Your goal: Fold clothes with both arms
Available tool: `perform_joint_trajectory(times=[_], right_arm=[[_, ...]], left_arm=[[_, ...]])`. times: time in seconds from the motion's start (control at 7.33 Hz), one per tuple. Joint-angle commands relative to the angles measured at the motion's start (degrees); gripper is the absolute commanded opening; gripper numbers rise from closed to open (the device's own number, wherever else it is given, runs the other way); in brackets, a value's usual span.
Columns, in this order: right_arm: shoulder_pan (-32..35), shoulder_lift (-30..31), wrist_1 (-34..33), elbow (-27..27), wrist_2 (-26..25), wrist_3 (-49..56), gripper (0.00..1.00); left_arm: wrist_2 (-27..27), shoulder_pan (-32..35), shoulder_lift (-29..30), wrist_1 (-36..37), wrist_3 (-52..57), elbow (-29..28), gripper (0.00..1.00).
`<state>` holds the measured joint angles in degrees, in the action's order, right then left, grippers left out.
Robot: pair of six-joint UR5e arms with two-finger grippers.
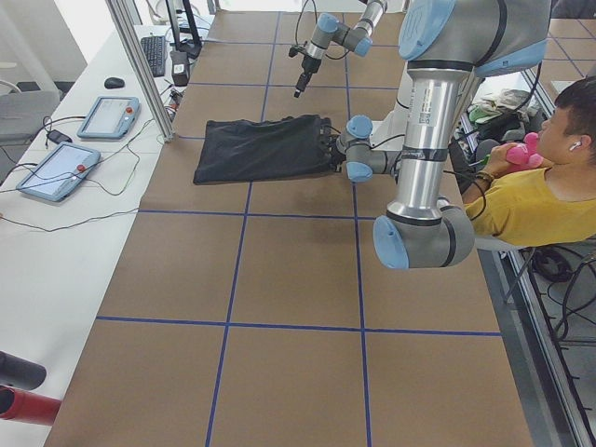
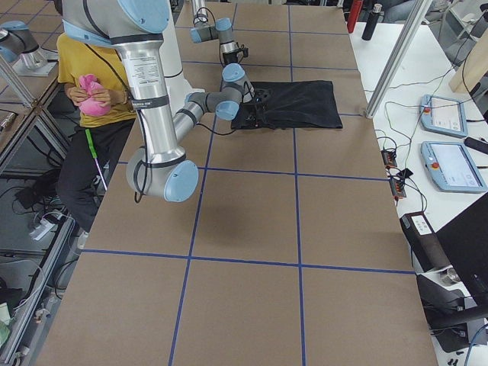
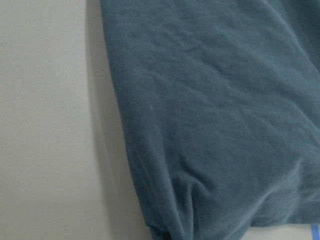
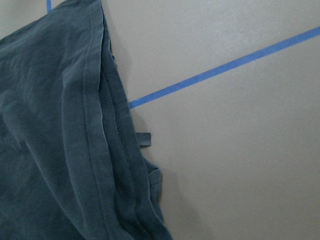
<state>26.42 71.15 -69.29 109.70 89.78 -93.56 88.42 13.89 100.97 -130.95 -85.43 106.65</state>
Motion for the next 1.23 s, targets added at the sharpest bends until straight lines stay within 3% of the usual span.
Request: perform_joint_trajectory(times=[0.0, 0.14, 0.41, 0.82, 1.09], right_arm=[[-2.9, -9.8, -10.7, -3.1, -3.5, -10.1, 0.95], [-4.6, -12.5, -14.3, -3.6, -4.3, -14.8, 0.94], [-8.6, -12.8, -14.2, -4.5, -8.8, -20.1, 0.94], [-9.7, -15.1, -13.6, -10.9, -9.4, -20.5, 0.94], [-10.1, -15.1, -13.6, -11.9, -9.5, -20.4, 0.94]], left_arm=[[0.0, 0.0, 0.0, 0.0, 0.0, 0.0, 0.0], [0.0, 0.0, 0.0, 0.0, 0.0, 0.0, 0.0], [0.0, 0.0, 0.1, 0.0, 0.0, 0.0, 0.0], [-0.1, 0.0, 0.1, -0.1, -0.1, 0.1, 0.0], [-0.1, 0.0, 0.1, -0.1, -0.7, 0.2, 0.0]])
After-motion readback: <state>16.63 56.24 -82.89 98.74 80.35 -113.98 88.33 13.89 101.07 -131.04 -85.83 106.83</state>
